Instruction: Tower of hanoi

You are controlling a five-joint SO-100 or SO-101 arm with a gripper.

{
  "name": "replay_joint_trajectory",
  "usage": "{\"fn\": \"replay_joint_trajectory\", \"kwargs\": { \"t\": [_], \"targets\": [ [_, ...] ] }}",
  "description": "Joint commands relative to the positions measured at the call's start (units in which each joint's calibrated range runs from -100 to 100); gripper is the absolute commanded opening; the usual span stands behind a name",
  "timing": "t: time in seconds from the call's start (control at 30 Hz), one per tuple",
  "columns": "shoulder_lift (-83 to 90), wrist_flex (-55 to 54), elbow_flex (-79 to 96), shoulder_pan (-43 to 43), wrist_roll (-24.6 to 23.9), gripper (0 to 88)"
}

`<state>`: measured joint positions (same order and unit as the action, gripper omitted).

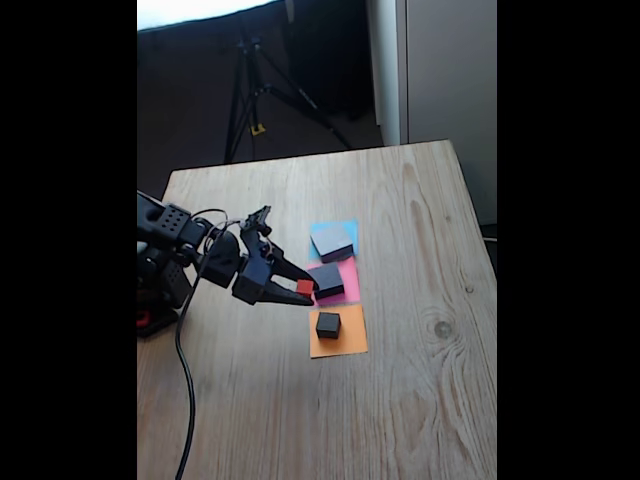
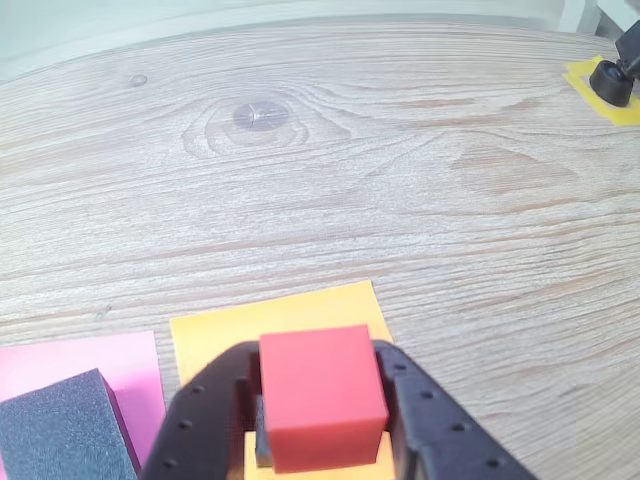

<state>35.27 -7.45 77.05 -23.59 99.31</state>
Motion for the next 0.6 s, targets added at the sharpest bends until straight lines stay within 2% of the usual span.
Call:
{"fn": "replay_joint_trajectory", "kwargs": {
  "t": [0.0,0.17,0.57],
  "targets": [
    [-6.51,-14.12,0.76,-0.85,0.69,0.8],
    [-15.44,-27.96,2.86,-1.1,0.69,0.8],
    [-34.36,-48.93,2.67,-0.94,0.69,0.8]
  ]
}}
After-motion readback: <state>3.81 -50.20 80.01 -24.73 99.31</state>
